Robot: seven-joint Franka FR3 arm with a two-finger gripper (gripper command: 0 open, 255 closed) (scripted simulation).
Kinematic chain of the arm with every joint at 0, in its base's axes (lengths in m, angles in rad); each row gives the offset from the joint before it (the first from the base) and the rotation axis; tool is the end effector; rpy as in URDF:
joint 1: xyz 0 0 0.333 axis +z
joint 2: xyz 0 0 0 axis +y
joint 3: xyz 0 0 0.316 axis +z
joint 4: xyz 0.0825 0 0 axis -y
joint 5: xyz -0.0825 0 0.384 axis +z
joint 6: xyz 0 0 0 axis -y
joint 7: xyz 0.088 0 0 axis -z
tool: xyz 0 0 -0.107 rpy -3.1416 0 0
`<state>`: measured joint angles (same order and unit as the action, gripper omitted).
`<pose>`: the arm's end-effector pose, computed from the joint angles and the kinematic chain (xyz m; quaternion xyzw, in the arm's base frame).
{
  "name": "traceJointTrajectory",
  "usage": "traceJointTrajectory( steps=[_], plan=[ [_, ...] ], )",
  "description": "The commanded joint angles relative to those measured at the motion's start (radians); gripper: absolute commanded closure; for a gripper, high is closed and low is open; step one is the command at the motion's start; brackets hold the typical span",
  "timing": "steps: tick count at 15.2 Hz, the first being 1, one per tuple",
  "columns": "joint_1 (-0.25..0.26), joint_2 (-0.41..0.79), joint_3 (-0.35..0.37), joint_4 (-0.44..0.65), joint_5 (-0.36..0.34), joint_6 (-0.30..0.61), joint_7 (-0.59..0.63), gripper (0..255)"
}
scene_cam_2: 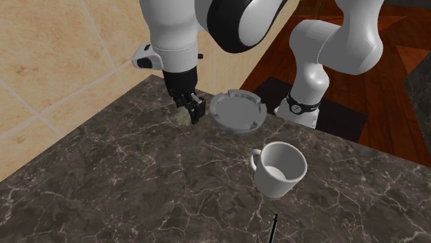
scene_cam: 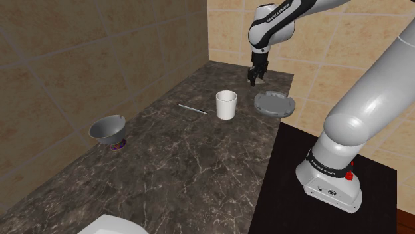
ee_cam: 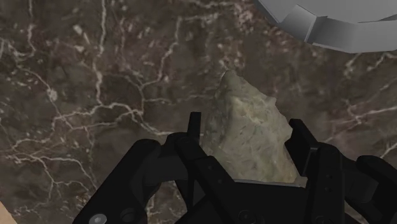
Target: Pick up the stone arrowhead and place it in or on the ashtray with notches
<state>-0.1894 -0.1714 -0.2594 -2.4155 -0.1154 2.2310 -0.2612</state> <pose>0.4183 -0.2054 0.3727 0.9981 -0.0559 -0.0161 0.0190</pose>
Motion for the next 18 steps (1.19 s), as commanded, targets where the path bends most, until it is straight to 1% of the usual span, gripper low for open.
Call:
traceJointTrajectory(
  steps=[1,10,11,15,18],
  plan=[
    [0.000,-0.019,0.002,0.010,-0.003,-0.029,0.002,255],
    [0.000,-0.077,0.011,0.081,-0.007,-0.158,0.004,255],
    [0.000,-0.079,0.012,0.083,-0.008,-0.161,0.004,255],
    [-0.010,-0.246,0.034,-0.071,-0.040,-0.175,0.042,255],
    [-0.022,-0.380,0.054,-0.179,-0.056,-0.203,0.065,255]
  ],
)
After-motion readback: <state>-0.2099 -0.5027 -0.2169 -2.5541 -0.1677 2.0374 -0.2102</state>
